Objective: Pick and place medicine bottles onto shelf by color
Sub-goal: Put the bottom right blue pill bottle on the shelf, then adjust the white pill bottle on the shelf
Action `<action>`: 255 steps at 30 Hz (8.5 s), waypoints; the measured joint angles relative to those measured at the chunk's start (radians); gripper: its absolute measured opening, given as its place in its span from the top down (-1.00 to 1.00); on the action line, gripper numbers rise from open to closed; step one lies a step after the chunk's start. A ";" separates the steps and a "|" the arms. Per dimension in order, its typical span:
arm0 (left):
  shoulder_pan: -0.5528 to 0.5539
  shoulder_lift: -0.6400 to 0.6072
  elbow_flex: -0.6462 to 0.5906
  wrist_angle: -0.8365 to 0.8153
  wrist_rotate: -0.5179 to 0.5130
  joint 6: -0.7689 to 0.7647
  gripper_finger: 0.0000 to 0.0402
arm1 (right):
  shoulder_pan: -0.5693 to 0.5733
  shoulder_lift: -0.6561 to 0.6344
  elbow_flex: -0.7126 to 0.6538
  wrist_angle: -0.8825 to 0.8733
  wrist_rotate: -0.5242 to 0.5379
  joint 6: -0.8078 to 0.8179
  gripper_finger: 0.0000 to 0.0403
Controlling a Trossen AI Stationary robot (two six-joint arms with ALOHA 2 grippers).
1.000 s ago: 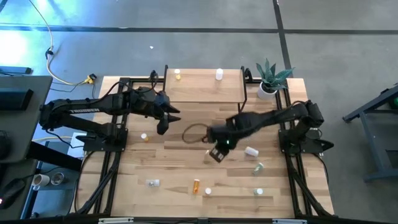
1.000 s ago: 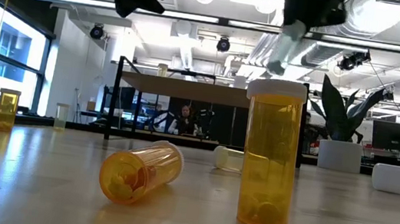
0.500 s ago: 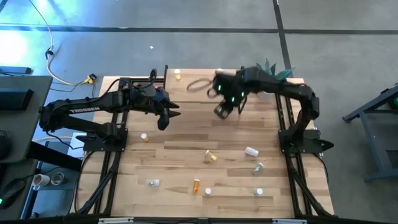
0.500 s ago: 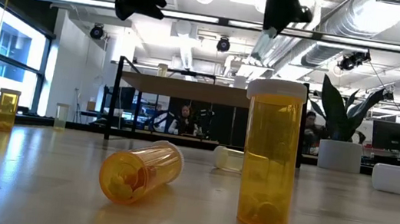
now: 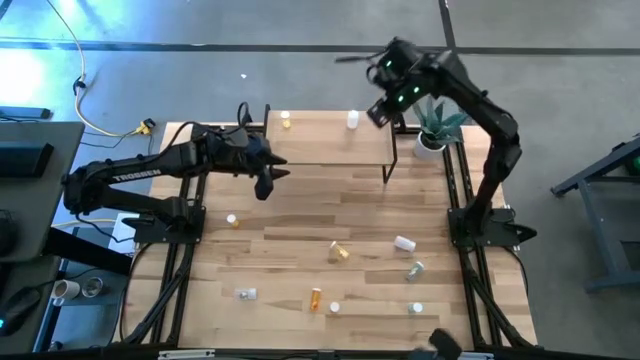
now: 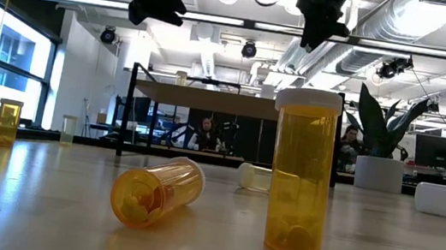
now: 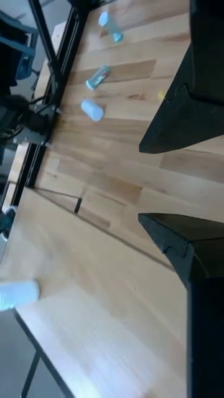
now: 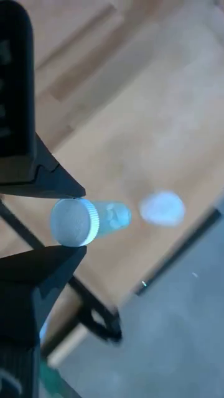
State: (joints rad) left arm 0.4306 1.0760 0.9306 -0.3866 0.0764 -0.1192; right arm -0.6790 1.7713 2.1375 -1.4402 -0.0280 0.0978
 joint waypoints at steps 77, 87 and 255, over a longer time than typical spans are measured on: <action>0.094 0.000 0.000 -0.013 -0.002 -0.008 0.21 | -0.059 0.243 0.023 -0.130 0.045 -0.116 0.53; 0.094 0.000 0.000 -0.013 -0.001 -0.008 0.21 | -0.059 0.244 0.021 -0.130 0.044 -0.098 0.42; 0.094 -0.001 0.001 -0.019 -0.009 0.019 0.21 | 0.008 0.272 0.071 0.167 0.107 -0.165 0.26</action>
State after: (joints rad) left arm 0.5247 1.0748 0.9314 -0.4057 0.0673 -0.1005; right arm -0.6712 2.0430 2.2088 -1.2735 0.0786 -0.0669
